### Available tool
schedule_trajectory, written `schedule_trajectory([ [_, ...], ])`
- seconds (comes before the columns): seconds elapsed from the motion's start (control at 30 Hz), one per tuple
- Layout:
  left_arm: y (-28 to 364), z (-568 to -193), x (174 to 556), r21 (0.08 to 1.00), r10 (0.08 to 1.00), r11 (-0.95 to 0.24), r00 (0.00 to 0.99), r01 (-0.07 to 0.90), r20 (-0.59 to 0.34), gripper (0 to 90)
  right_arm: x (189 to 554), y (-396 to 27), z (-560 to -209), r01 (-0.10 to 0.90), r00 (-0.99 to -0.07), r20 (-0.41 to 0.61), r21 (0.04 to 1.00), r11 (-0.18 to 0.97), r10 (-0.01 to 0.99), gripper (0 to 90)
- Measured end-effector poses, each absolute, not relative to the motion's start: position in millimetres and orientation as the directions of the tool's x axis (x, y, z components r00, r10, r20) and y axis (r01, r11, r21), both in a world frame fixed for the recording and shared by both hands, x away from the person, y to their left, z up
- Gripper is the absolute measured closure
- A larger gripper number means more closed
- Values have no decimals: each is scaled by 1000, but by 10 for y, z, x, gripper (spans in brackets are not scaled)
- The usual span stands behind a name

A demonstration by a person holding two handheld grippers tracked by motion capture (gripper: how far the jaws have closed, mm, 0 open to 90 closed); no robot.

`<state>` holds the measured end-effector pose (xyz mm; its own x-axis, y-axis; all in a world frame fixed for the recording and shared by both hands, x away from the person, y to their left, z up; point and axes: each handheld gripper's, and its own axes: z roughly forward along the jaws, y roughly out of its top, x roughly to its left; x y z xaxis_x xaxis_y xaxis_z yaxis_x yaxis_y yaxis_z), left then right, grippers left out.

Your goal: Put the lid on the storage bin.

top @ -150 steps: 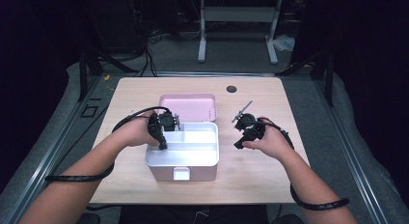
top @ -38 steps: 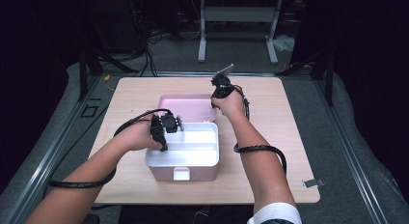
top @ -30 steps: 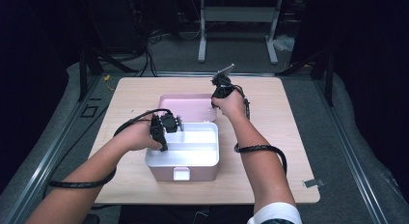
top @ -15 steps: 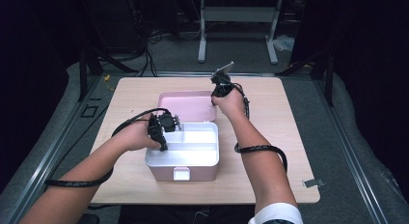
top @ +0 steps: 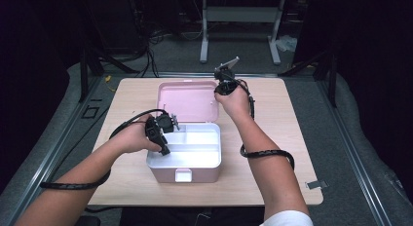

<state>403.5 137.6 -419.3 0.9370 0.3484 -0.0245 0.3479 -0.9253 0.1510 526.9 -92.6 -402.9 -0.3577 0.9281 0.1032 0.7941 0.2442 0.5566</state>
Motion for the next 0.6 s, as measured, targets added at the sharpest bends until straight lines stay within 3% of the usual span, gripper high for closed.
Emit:
schedule_trajectory([
  [0.3, 1631, -3911, 4155, 296, 467, -834, 882, 465, -68, 385, 5203, -946, -3951, 775, -363, 103, 585, 238, 926, 830],
  [0.47, 1825, -3837, 4287, 340, 538, -778, 840, 529, -75, 390, 5182, -951, -3927, 768, -366, 105, 596, 236, 925, 830],
  [0.6, 1945, -3835, 4422, 363, 578, -747, 814, 557, -60, 442, 5171, -941, -3919, 755, -372, 102, 612, 237, 923, 832],
])
